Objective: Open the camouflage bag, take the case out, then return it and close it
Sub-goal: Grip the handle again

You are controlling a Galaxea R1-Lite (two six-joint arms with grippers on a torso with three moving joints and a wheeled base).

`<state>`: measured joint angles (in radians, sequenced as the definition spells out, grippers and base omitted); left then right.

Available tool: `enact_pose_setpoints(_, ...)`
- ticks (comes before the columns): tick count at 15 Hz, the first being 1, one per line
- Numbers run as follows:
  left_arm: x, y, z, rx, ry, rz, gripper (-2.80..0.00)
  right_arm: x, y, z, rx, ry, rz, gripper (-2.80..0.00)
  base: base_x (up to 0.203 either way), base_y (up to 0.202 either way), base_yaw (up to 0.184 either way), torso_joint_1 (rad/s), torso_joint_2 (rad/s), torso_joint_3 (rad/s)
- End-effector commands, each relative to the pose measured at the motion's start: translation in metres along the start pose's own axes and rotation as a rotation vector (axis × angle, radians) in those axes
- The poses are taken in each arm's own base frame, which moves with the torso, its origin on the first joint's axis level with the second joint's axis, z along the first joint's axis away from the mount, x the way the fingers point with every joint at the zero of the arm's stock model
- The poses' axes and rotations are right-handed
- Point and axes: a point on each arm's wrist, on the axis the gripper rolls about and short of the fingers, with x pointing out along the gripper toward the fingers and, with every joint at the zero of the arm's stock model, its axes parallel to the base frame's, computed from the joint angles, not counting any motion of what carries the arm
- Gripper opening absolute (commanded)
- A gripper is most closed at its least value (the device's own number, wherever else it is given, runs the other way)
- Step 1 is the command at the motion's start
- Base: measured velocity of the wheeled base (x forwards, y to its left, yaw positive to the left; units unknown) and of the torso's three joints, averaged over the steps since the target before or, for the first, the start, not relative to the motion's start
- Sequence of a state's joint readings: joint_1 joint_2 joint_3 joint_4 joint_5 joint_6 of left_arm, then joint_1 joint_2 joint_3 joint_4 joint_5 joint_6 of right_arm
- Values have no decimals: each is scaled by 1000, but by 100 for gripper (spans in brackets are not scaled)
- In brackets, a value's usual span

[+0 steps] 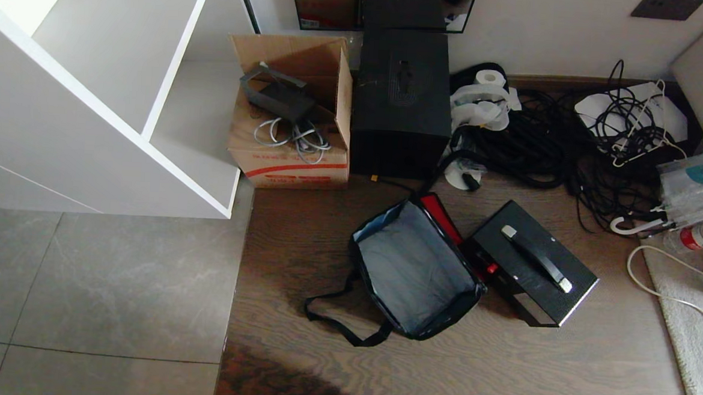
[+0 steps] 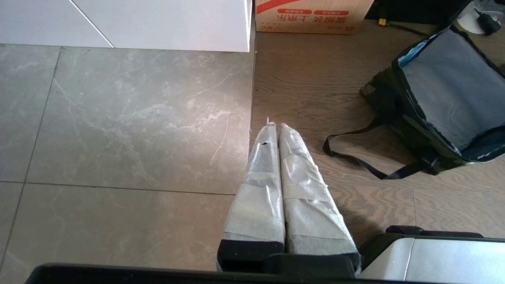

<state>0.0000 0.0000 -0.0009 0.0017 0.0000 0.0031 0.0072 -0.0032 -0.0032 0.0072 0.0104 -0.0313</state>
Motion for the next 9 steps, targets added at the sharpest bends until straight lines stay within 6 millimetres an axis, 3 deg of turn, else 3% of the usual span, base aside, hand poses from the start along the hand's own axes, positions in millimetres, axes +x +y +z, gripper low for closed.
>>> enact_pose_setpoints(1,0,0,0,0,-1,0,-280,0,0,0,-1,4,1,-280,0,0,0,0,0,0)
enact_pose_setpoints(9,0,0,0,0,1,0,-280,0,0,0,-1,4,1,-280,0,0,0,0,0,0)
